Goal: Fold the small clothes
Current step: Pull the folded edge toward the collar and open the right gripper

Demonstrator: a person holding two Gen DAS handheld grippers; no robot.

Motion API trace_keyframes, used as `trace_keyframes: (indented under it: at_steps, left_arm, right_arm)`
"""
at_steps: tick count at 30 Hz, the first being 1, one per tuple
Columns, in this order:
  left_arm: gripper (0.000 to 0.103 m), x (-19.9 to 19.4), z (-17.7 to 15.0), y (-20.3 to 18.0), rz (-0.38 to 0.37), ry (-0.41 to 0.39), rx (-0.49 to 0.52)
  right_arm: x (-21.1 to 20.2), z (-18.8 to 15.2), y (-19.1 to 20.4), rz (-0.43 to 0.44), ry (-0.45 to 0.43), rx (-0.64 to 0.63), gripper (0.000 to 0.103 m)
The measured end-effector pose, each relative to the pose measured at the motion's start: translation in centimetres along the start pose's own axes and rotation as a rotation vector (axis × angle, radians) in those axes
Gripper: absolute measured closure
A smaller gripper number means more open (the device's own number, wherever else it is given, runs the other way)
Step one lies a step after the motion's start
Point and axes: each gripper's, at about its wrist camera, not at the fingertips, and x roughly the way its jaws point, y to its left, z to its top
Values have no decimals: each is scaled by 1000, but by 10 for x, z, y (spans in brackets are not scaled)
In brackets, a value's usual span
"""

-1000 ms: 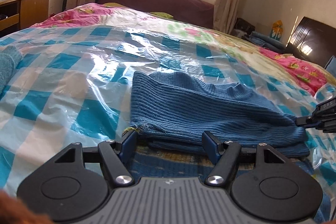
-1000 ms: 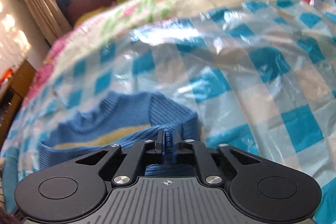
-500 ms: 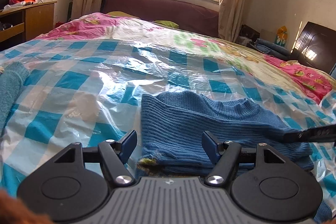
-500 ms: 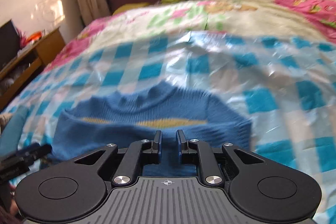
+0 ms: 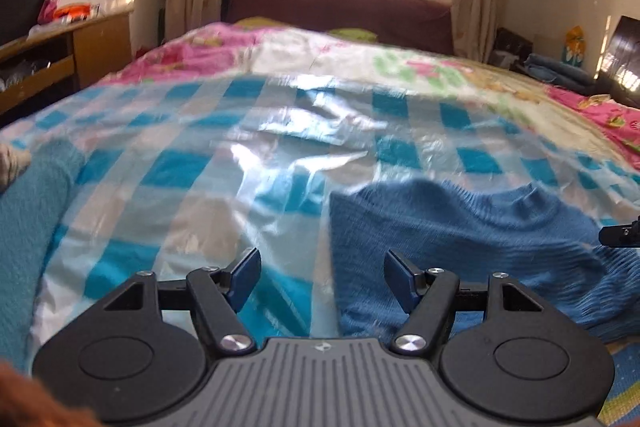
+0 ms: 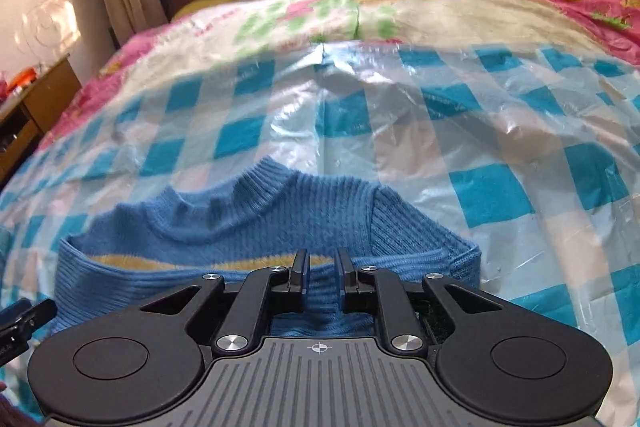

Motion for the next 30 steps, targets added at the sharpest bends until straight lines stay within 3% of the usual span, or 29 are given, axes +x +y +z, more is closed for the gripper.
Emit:
trace_keyframes:
  at_steps: [6, 9, 11, 14, 16, 19, 21, 24, 30]
  left_arm:
    - [32, 26, 8, -17, -13, 37, 80]
    - [29, 44, 5, -17, 38, 100, 100]
    - [28, 47, 6, -12, 32, 114, 73]
    - [28, 39, 9, -15, 50, 97, 92]
    - [29, 29, 12, -16, 35, 73, 91]
    - [29, 17, 12, -13, 7, 53, 69]
    - [29, 18, 8, -15, 12, 70, 92]
    - [28, 29, -5, -20, 48, 158, 139]
    - [29, 3, -9, -10, 39, 142, 119]
  right_arm:
    - [-2, -15, 7, 11, 26, -89, 87]
    - [11, -17, -6, -23, 44, -63, 90]
    - [19, -12, -17, -21, 54, -13, 95]
    - [15, -7, -25, 0, 58, 65, 95]
    - [2, -8, -23, -3, 29, 51, 88]
    - [-23, -18, -21, 1, -9, 2, 87]
    - [-29, -26, -25, -1, -1, -15, 87]
    - [-16, -32, -34, -60, 75, -32, 90]
    - [-44, -29, -36, -24, 25, 15, 87]
